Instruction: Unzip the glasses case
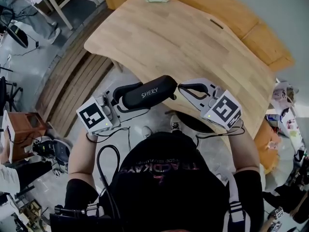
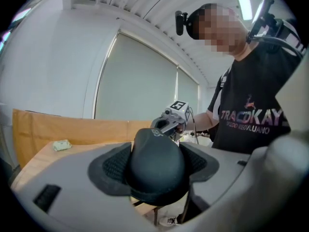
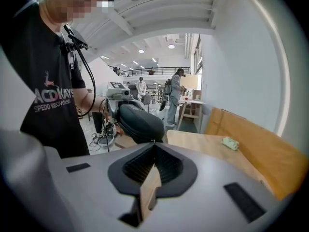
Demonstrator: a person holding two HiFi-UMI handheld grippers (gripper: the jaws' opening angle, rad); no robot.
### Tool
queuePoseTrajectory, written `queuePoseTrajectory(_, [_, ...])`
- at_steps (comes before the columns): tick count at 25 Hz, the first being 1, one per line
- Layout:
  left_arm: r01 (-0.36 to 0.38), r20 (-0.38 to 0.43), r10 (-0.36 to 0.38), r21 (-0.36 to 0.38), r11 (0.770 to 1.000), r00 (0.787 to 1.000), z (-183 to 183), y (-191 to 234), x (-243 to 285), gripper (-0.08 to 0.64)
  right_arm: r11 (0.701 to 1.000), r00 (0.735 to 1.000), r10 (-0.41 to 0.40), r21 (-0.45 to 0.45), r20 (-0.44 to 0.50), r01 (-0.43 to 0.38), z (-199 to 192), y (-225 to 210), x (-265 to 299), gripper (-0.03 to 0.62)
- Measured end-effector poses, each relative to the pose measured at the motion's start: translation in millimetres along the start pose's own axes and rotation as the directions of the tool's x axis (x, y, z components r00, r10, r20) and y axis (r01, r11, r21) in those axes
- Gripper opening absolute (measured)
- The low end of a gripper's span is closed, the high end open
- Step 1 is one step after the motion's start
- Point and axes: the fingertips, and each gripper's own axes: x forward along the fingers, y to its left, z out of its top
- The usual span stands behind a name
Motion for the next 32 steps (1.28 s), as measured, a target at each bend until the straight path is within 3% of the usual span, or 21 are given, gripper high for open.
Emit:
queuePoseTrajectory(7, [0.094,0.001,-0.094,-0.012,0.996,0.996,6.1,-23.4,-1.1,0.318,0.987,0.986,0.160,0.005,-0.042,-0.160,-1.6,14.7,-8.7,0.020])
queuePoseTrajectory(15, [0.201,-0.005,-0.201,-0.023,0.979,0.980,15.0,-48.5,1.4,0.318,0.939,0.933,0.336,-0.028,-0.130,-0.343,-3.1,28.1,-21.0,0.020])
queuePoseTrajectory(22, [0.286,-0.023,-0.286,-0.013,0.958,0.958,15.7,-71.6,10.4,0.317,0.914,0.907,0.390,-0.052,-0.157,-0.402,-2.7,41.4,-23.3,0.020])
queuePoseTrajectory(32, [0.298,0.003,-0.298,-0.053,0.953,0.954,11.6,-73.2,13.9,0.313,0.909,0.893,0.411,0.007,-0.182,-0.417,-13.0,44.0,-33.7,0.039])
